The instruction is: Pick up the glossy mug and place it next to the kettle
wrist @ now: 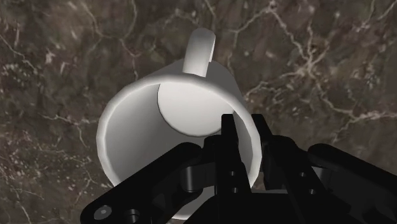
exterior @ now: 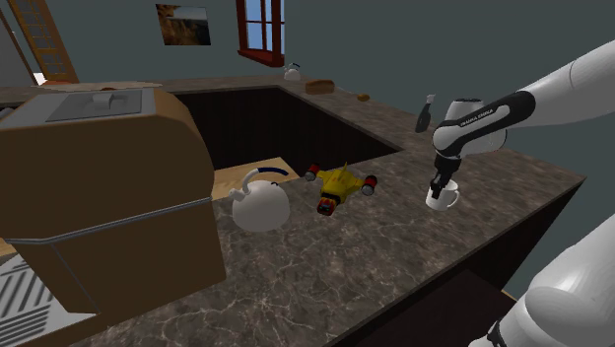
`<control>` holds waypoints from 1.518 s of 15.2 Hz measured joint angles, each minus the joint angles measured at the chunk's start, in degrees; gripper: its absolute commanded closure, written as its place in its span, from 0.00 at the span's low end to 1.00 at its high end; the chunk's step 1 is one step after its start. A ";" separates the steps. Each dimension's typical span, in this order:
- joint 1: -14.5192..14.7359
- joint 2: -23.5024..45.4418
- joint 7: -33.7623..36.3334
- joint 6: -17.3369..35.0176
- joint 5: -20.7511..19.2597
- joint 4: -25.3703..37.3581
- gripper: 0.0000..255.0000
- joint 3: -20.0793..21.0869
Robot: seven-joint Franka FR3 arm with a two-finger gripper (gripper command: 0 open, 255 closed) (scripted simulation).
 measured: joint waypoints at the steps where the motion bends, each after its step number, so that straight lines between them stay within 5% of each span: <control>1: 0.00 0.00 0.00 0.00 0.00 0.00 1.00 0.00; 23: -0.21 -7.81 1.13 -15.14 -1.75 7.73 1.00 2.02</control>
